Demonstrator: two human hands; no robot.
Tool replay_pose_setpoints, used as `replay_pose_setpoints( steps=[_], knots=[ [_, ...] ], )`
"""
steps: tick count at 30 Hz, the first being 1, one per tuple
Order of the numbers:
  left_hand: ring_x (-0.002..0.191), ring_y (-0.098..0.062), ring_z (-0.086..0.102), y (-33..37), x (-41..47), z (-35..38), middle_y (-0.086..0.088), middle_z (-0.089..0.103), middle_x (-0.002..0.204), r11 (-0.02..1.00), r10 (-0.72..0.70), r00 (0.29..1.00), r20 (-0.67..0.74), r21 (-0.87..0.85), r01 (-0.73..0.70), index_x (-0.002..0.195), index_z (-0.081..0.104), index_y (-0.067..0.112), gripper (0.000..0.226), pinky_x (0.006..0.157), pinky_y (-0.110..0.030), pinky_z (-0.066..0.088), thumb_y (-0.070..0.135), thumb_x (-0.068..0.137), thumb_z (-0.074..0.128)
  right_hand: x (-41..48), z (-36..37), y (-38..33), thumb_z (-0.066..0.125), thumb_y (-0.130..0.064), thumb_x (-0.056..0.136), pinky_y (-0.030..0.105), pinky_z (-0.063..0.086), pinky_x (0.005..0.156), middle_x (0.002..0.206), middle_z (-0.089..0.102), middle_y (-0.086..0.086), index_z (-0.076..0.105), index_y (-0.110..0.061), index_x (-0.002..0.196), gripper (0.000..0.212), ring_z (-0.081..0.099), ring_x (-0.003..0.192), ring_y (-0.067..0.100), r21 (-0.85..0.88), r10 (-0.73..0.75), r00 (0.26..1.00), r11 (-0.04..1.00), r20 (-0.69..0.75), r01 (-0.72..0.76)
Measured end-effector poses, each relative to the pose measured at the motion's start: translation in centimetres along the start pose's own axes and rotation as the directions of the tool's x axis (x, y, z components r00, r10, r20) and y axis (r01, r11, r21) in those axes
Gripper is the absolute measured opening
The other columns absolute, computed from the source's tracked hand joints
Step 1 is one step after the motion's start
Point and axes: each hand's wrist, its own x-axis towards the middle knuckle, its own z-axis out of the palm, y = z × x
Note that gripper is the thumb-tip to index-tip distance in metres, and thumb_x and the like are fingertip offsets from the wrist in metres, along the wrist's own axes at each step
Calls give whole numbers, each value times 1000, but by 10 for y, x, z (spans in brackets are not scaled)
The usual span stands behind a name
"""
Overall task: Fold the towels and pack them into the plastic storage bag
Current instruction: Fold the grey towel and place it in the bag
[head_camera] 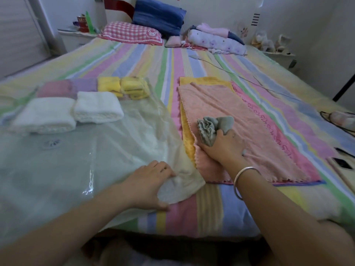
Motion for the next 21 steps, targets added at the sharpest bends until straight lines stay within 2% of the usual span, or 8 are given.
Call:
replay_pose_setpoints(
  steps=[3,6,9,11,13,15,18,21],
  knots=[
    [115,-5,41,-8,-3,-6,17,44,128,991,-14,1000,24,-135,17,133,43,36,76,99,-27,39,67,69,69,-4,-2,8,47,-59,86,46,44,85,126,47,18,47,-17,123,56,50,110,40,92,-42,995,994,-88,50],
    [111,-2,48,-8,-9,-10,18,52,123,973,-42,999,4,-227,41,129,50,34,68,98,-26,42,60,70,72,-10,-10,22,55,-45,84,36,39,68,116,50,13,53,-21,118,42,53,101,37,89,-112,979,988,-171,129],
    [108,-5,58,1,-15,-14,14,62,121,974,-93,995,-38,-209,83,127,58,29,59,93,-27,46,46,71,64,-25,-26,22,56,-45,85,32,33,61,108,52,9,57,-23,112,35,55,93,35,77,-168,954,978,-249,192],
    [97,-10,66,12,-20,-15,10,71,107,977,-154,975,-159,-174,126,113,69,26,41,84,-30,51,39,75,59,-40,-38,18,56,-45,85,31,31,58,101,52,7,58,-24,109,32,55,86,33,91,-204,931,966,-302,241],
    [85,-15,68,24,-24,-18,6,74,90,975,-222,935,-278,-69,212,95,73,24,22,76,-34,53,35,85,57,-57,-46,15,56,-45,84,30,32,56,97,50,4,58,-25,106,30,55,81,30,77,-246,915,956,-321,284],
    [79,-19,65,30,-26,-22,3,71,83,957,-262,902,-343,28,288,87,72,21,22,70,-34,52,33,90,54,-71,-47,13,56,-46,84,30,33,56,96,50,3,58,-27,107,30,54,81,29,43,-296,911,946,-289,321],
    [80,-18,63,31,-28,-30,5,70,81,939,-321,856,-405,-19,343,84,69,20,19,65,-30,47,34,90,57,-84,-42,11,54,-49,84,30,34,57,96,51,2,58,-29,108,32,54,84,28,37,-315,918,942,-242,333],
    [79,-8,62,29,-29,-36,14,67,78,920,-387,820,-421,-122,372,79,67,27,14,62,-26,40,40,84,66,-92,-38,11,54,-47,84,29,32,54,93,50,0,58,-29,104,27,54,81,26,90,-275,926,948,-260,306]
  ],
)
